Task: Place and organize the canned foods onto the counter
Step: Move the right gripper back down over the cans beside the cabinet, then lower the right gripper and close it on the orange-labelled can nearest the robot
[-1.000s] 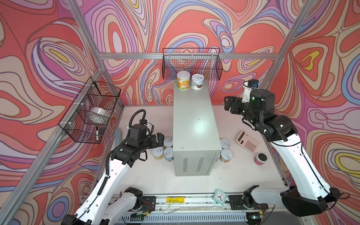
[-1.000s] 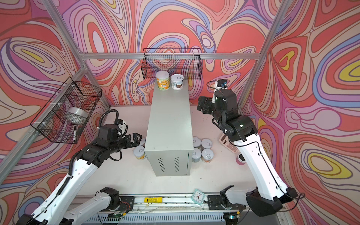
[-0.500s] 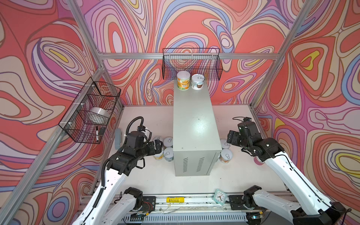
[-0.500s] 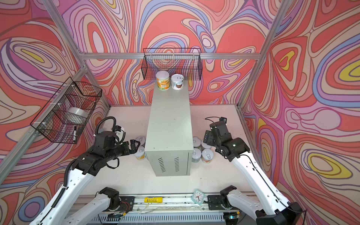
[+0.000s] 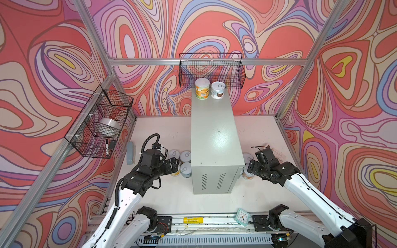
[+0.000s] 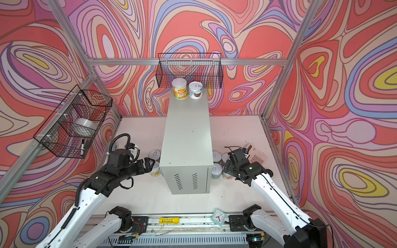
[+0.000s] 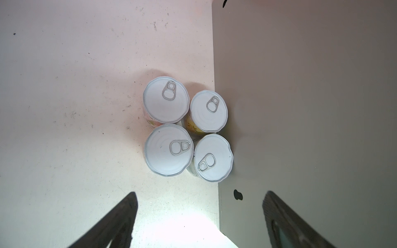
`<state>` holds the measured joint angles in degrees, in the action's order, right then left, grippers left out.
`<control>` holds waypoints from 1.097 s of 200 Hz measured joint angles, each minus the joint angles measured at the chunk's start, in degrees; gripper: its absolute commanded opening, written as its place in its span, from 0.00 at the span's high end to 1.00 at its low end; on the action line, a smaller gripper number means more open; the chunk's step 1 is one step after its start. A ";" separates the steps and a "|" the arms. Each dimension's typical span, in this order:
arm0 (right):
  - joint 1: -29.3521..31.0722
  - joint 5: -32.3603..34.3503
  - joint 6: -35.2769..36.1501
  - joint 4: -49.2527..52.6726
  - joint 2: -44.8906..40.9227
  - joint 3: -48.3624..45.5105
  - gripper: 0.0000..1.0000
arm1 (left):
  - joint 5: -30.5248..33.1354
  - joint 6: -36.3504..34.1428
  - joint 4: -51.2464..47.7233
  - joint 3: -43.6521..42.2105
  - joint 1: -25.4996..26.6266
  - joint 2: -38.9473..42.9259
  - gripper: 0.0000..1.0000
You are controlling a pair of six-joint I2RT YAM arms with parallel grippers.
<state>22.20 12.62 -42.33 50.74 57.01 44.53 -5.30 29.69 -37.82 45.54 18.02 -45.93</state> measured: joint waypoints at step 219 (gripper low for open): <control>-2.29 -2.16 -4.59 -19.41 11.67 -7.37 0.05 | -0.02 0.55 5.68 -1.03 0.04 -3.96 0.13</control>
<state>19.90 10.46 -46.92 31.33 68.69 37.17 -5.32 30.24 -32.14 44.51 18.06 -49.89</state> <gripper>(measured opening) 0.961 0.877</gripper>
